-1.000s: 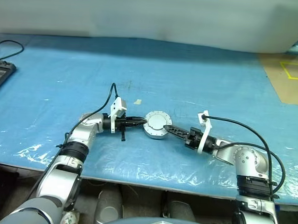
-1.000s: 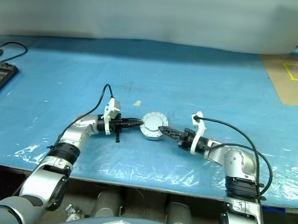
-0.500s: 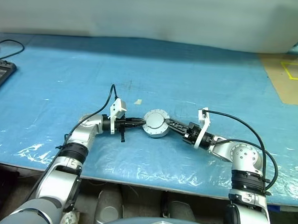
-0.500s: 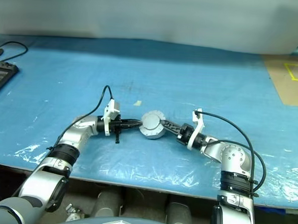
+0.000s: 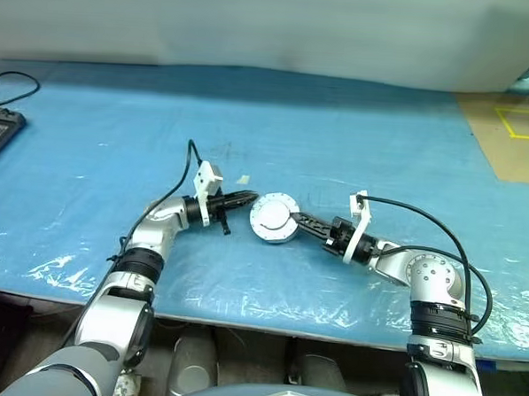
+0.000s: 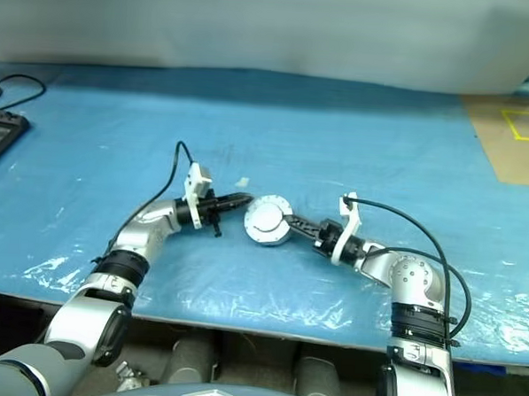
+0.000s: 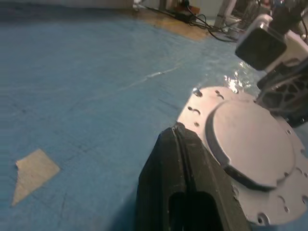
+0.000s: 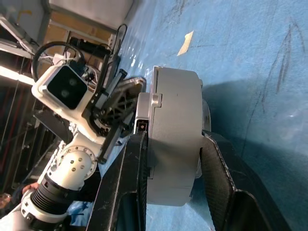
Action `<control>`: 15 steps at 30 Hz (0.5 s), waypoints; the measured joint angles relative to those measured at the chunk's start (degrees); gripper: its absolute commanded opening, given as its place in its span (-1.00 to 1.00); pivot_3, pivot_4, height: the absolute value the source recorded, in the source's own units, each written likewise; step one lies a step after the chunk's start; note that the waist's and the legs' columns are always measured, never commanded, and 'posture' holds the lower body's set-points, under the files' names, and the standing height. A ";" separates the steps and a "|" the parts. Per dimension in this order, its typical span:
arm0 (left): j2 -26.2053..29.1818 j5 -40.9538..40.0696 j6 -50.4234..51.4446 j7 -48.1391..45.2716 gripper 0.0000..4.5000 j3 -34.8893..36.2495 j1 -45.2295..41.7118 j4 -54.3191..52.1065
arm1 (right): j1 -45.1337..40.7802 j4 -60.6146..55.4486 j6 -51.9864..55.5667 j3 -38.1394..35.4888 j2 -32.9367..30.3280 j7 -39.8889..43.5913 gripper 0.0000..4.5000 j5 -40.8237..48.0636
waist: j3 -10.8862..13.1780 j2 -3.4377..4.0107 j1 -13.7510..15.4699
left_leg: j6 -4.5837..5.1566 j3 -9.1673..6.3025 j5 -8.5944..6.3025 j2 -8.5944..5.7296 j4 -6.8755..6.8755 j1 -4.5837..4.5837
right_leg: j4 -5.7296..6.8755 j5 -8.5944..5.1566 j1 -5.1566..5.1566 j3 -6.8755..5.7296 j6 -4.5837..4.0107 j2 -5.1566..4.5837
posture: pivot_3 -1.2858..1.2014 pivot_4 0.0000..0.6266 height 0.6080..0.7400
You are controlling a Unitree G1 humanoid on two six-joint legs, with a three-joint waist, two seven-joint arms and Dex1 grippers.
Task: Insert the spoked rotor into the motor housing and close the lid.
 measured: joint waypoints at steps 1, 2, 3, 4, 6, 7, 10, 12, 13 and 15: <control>-0.17 -2.10 3.41 -0.06 -1.00 1.17 -0.26 -0.62 | -0.41 0.81 0.21 -1.48 1.07 -1.39 -0.47 0.98 | 0.00 0.00 -0.15 | 0.00 0.00 0.00 -0.01 0.00 -0.10 | 0.01 0.00 -0.10 0.00 0.00 0.00 | 0.03 -0.52 1.00; -0.10 -3.93 7.00 -0.64 -1.00 1.85 -0.17 -1.81 | -1.03 1.87 0.40 -2.99 1.93 -2.89 -0.47 1.92 | 0.00 0.00 -0.23 | 0.00 0.00 0.00 -0.02 -0.01 -0.20 | 0.02 0.00 -0.19 0.00 0.00 0.00 | 0.03 -0.52 1.00; 0.23 -6.06 11.64 -2.03 -1.00 2.09 0.22 -3.91 | -1.91 3.33 0.49 -5.34 2.83 -4.91 -0.47 3.17 | 0.01 0.01 -0.25 | 0.00 0.00 0.01 -0.03 -0.01 -0.33 | 0.03 0.01 -0.32 -0.01 0.00 0.00 | 0.03 -0.52 1.00; 0.63 -7.60 15.23 -3.34 -1.00 2.03 1.04 -5.97 | -2.41 4.13 0.47 -7.25 3.33 -6.43 -0.47 4.17 | 0.01 0.02 -0.23 | 0.00 0.01 0.01 -0.04 -0.01 -0.43 | 0.04 0.01 -0.41 -0.02 -0.01 0.01 | 0.03 -0.52 1.00; 1.84 -9.65 21.26 -5.33 -1.00 1.73 3.25 -9.36 | -3.01 4.96 0.34 -10.66 4.18 -9.23 -0.47 6.25 | 0.01 0.02 -0.25 | 0.00 0.01 0.01 -0.02 -0.03 -0.59 | 0.06 0.02 -0.57 -0.04 0.00 0.04 | 0.03 -0.52 1.00; 2.30 -10.36 23.60 -5.81 -1.00 1.66 4.23 -10.18 | -3.35 5.29 0.16 -12.39 4.64 -10.62 -0.47 7.37 | 0.01 0.02 -0.24 | 0.07 0.01 0.05 0.01 -0.04 -0.74 | 0.08 0.05 -0.74 -0.05 0.05 0.09 | 0.03 -0.52 1.00; 1.56 -12.43 27.55 -4.61 -0.73 2.81 6.05 -10.81 | -4.15 5.52 -0.84 -16.62 6.59 -14.67 -0.47 11.08 | 0.02 0.03 -0.16 | 0.17 0.01 0.12 0.14 0.01 -1.13 | 0.15 0.14 -1.08 -0.13 0.19 0.16 | 0.03 -0.52 1.00; 0.37 -14.21 28.71 -2.68 -0.45 4.99 6.05 -10.82 | -4.64 5.35 -1.42 -17.93 7.72 -16.80 -0.47 13.40 | 0.02 0.03 -0.15 | 0.17 0.01 0.11 0.15 0.02 -1.13 | 0.15 0.14 -1.08 -0.14 0.19 0.16 | 0.03 -0.52 1.00; -0.08 -15.24 29.63 -1.42 -0.30 6.24 5.94 -10.85 | -4.90 5.03 -1.60 -18.47 8.26 -17.92 -0.47 15.00 | 0.02 0.04 -0.18 | 0.15 0.01 0.10 0.14 0.02 -1.13 | 0.15 0.14 -1.08 -0.13 0.19 0.15 | 0.03 -0.52 1.00; -1.08 -17.40 31.58 1.43 0.03 8.65 5.82 -11.35 | -5.53 3.76 -2.25 -19.17 8.81 -19.84 -0.47 18.25 | 0.03 0.04 -0.25 | 0.07 0.00 0.05 0.12 0.05 -1.12 | 0.15 0.12 -1.07 -0.10 0.16 0.13 | 0.03 -0.52 1.00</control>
